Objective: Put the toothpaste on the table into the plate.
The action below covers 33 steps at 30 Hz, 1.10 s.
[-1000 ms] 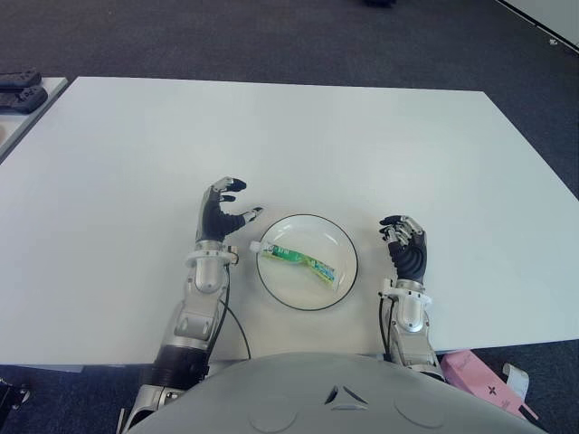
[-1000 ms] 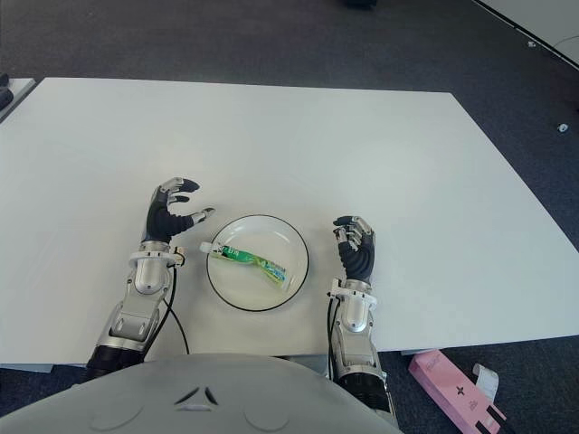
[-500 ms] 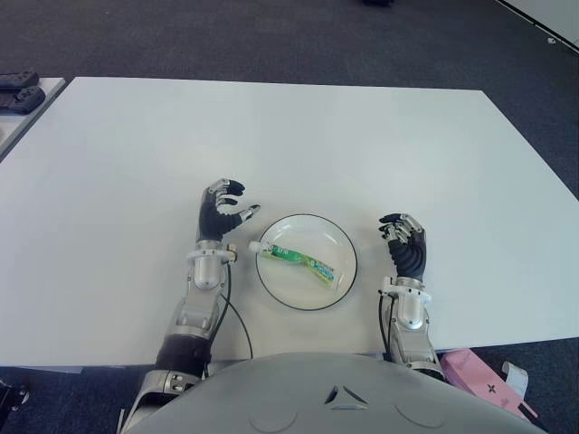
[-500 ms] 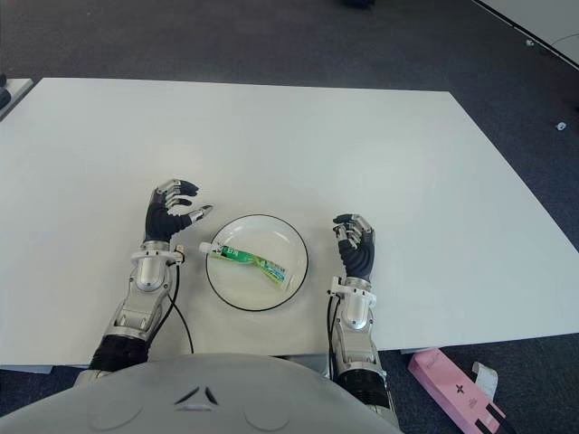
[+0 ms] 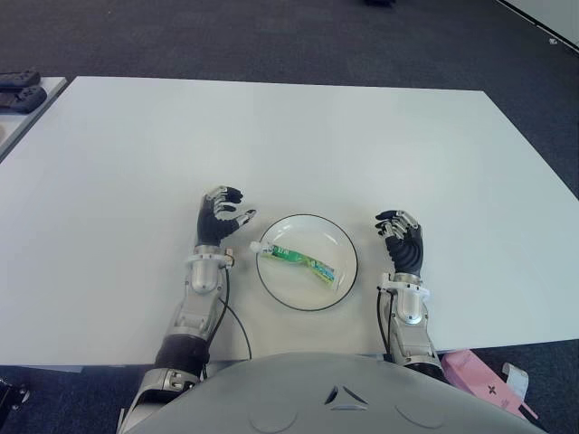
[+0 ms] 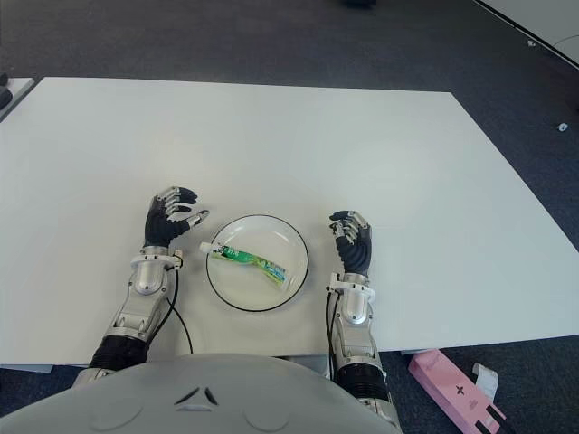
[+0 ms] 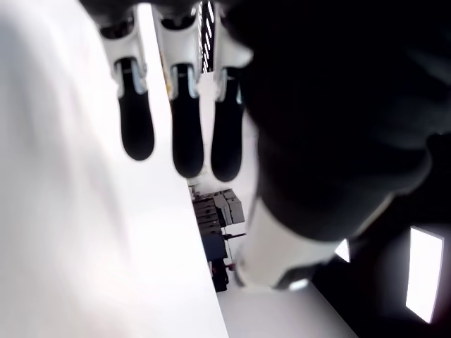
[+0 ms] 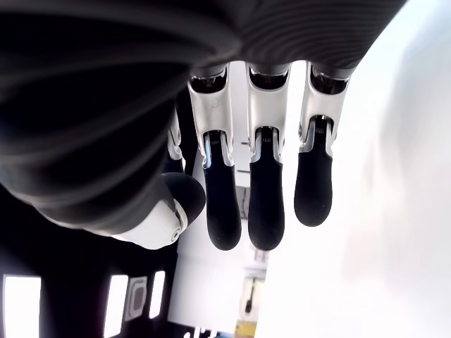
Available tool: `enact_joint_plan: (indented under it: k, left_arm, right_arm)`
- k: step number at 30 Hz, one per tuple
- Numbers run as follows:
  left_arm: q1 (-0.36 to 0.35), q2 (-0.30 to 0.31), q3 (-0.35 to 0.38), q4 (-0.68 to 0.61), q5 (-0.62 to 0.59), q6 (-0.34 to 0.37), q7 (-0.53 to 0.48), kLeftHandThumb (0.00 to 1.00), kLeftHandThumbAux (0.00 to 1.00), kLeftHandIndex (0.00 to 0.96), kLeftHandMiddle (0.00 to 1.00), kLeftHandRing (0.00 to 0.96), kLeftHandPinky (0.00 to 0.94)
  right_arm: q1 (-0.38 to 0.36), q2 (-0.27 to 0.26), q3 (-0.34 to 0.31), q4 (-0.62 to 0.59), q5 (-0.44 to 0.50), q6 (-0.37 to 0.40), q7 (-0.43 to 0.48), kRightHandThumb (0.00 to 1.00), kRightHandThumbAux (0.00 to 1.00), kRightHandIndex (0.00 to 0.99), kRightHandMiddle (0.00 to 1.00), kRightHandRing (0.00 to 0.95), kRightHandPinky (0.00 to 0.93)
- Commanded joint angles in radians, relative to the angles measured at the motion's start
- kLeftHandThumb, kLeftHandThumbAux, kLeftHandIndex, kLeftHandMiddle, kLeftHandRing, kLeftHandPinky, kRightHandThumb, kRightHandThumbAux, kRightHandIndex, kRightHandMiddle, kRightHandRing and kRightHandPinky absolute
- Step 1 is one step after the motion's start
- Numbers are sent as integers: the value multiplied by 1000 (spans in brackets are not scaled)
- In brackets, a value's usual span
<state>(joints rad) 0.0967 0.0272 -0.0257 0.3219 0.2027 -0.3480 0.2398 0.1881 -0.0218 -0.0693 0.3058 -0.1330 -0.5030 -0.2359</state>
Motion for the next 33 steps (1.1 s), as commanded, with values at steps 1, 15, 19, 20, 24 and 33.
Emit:
enact_joint_plan:
  k: [1,15,19,20,24,33]
  left_arm:
    - [-5,1,1,11,-17,29,-26,146,998,440,445,435,441]
    - [7,14,6,5,-48,39,-97,213,998,454,449,454,464]
    - [10,14,9,2,-53,44,-104,602,782,430,450,446,444]
    - [9,14,10,3,-54,45,-105,623,771,429,450,445,442]
    - [18,18,12,-1,-57,45,-110,689,735,424,449,441,442]
    - [32,31,11,-4,-46,32,-102,706,725,424,453,444,445]
  right_arm:
    - [-15,-5,-8,20,6,28,6,712,731,426,477,491,489]
    - [-32,8,-7,13,-5,61,-12,716,730,427,465,454,455]
    - [-36,10,-4,8,-5,72,-13,716,730,426,467,457,462]
    - [-38,10,-4,8,-6,73,-13,716,730,426,467,458,462]
    - [-39,10,-1,5,-3,76,-10,716,730,428,468,460,459]
    - [-40,12,4,0,-10,78,-18,716,728,430,476,471,474]
